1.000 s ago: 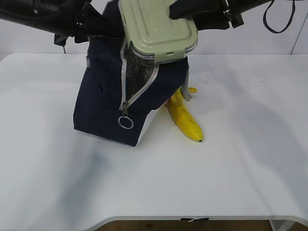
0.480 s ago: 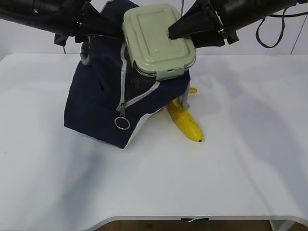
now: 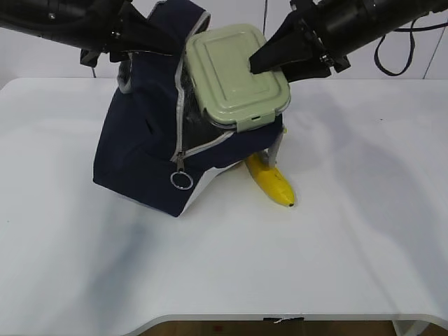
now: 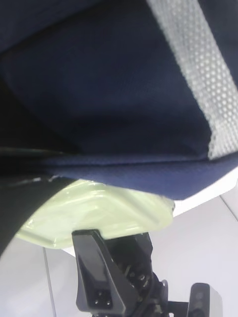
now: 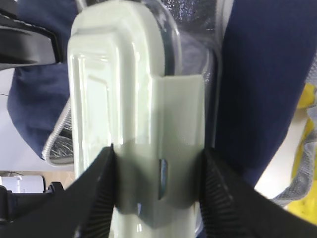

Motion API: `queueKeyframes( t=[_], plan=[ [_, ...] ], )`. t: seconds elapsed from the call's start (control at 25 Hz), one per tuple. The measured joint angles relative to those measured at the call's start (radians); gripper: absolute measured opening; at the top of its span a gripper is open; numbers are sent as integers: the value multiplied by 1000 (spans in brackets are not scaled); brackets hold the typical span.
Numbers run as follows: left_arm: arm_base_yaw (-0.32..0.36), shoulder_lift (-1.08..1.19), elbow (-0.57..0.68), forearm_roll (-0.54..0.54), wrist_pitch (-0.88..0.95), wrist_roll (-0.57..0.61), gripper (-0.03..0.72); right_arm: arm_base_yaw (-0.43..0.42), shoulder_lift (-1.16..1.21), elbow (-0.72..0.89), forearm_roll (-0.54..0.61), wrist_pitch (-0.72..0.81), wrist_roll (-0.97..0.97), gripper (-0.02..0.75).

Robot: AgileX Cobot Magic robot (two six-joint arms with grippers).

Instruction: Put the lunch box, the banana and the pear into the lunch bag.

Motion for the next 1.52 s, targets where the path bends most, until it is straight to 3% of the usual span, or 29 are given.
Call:
queueKeyframes(
  t=[0.72, 1.52],
  plan=[
    [0, 0, 0, -2, 17, 4, 1, 0, 73, 0, 61, -4, -19, 349],
    [-2, 0, 0, -14, 32, 6, 1, 74, 76, -2, 110, -80, -80, 349]
  ],
)
